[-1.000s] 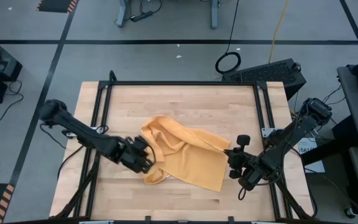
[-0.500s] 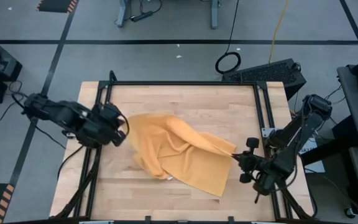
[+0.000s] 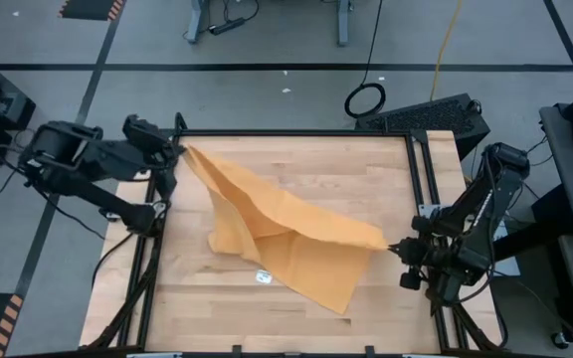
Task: Roll towel
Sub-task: Roll the yellow towel
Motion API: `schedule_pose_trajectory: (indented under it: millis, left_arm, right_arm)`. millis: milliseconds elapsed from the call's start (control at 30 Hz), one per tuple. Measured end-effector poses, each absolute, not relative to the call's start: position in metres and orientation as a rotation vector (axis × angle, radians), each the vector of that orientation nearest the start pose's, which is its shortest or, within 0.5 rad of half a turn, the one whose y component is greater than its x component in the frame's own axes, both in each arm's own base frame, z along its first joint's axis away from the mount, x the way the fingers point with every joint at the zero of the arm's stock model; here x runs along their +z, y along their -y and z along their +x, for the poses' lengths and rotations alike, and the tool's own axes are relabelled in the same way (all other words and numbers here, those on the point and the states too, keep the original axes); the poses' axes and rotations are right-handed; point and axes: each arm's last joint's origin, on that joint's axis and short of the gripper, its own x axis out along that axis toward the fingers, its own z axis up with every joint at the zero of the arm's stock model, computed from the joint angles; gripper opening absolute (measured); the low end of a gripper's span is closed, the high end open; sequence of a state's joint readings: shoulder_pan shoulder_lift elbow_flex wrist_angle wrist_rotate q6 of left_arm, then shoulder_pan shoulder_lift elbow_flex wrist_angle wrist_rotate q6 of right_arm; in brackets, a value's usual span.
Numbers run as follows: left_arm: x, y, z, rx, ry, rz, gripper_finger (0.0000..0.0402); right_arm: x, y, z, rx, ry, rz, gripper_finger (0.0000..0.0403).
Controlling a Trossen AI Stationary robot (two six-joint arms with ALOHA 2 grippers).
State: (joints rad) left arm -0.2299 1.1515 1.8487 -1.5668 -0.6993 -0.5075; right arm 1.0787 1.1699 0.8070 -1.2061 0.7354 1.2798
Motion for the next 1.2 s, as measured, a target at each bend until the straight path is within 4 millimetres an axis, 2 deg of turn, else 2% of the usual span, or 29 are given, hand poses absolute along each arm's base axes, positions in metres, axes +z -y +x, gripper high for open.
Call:
schedule_pose_trajectory:
  millis: [67,167,233,300,367,467,567,700,833,933,1100,1200]
  left_arm:
    - [0.478,0.005,0.122,0.56,-0.707,-0.063,0.0]
    - [0.475,0.004,0.124,0.359,-0.808,-0.041,0.0]
    - [0.475,0.005,0.124,0.239,-0.84,-0.037,0.0]
    - [0.478,0.003,0.119,0.208,-0.828,-0.014,0.0]
    - [0.486,-0.002,0.109,0.269,-0.782,0.027,0.0]
    - [0.5,-0.013,0.092,0.529,-0.688,0.107,0.0]
    - [0.508,-0.02,0.089,0.686,-0.64,0.206,0.0]
    - [0.509,-0.025,0.107,0.696,-0.671,0.294,0.0]
    - [0.5,-0.026,0.132,0.531,-0.74,0.237,0.0]
    - [0.496,-0.025,0.152,0.454,-0.749,0.176,0.0]
    - [0.503,-0.025,0.189,0.332,-0.574,0.09,0.0]
    - [0.511,-0.025,0.21,0.277,-0.442,0.086,0.0]
  right_arm:
    - [0.226,-0.136,0.093,-0.372,-0.878,-0.044,0.0]
    - [0.227,-0.133,0.089,-0.419,-0.85,-0.031,0.0]
    - [0.228,-0.131,0.087,-0.449,-0.842,-0.013,0.0]
    - [0.228,-0.129,0.086,-0.476,-0.837,-0.001,0.0]
    - [0.228,-0.127,0.085,-0.499,-0.833,0.012,0.0]
    - [0.229,-0.127,0.085,-0.516,-0.82,0.037,0.0]
    - [0.229,-0.129,0.087,-0.507,-0.765,0.062,0.0]
    - [0.229,-0.135,0.09,-0.466,-0.725,0.1,0.0]
    - [0.231,-0.137,0.092,-0.464,-0.702,0.141,0.0]
    - [0.241,-0.136,0.092,-0.489,-0.694,0.17,0.0]
    - [0.271,-0.126,0.094,-0.603,-0.616,0.135,0.0]
    - [0.285,-0.123,0.103,-0.596,-0.546,0.078,0.0]
